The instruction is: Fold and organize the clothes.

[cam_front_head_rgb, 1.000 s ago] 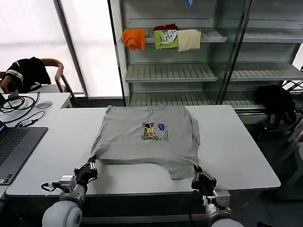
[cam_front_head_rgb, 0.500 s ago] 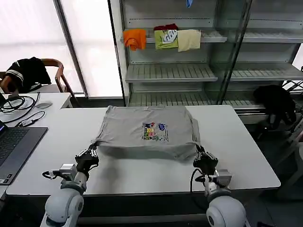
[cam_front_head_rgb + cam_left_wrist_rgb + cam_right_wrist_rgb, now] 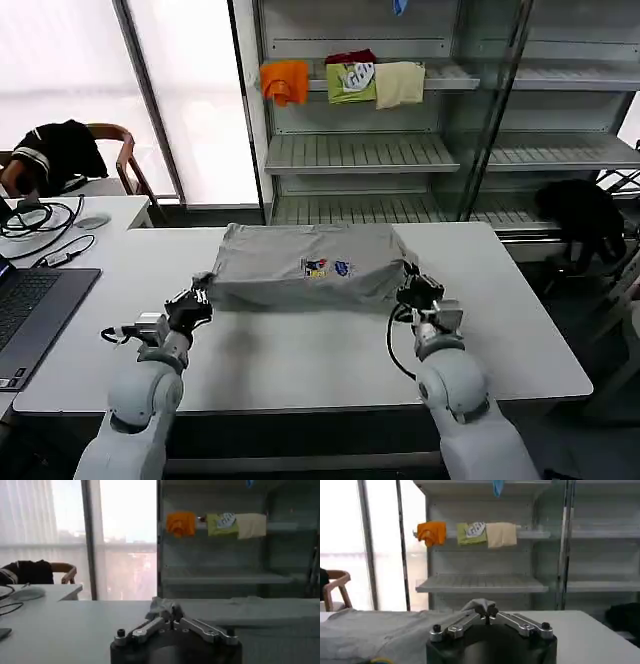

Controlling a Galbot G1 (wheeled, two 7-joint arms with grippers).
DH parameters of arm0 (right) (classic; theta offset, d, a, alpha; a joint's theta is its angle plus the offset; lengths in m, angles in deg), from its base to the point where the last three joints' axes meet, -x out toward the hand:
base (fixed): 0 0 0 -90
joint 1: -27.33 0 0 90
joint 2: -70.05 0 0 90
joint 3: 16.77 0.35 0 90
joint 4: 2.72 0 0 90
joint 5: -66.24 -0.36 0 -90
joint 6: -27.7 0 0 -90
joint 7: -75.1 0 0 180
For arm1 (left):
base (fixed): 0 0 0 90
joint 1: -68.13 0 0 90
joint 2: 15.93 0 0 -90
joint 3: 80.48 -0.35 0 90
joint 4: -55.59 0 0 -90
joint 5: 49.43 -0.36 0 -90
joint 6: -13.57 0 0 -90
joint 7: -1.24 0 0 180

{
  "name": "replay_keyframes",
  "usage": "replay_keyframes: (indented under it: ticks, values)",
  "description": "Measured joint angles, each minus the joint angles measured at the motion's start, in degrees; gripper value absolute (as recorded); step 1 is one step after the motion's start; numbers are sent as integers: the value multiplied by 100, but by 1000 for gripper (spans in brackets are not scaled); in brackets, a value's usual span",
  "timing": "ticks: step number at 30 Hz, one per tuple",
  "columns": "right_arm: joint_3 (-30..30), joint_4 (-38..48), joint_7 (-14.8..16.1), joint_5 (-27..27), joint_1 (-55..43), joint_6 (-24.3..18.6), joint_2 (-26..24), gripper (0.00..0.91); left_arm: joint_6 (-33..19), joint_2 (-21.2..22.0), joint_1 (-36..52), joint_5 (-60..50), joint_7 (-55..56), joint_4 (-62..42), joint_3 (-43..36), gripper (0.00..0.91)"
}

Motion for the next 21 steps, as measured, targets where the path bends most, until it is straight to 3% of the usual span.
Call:
replay_keyframes:
  ticks: [21]
  values:
    - [-56, 1321, 37, 38, -798, 247, 359, 0, 272, -41, 910, 26, -91, -1130, -383, 20]
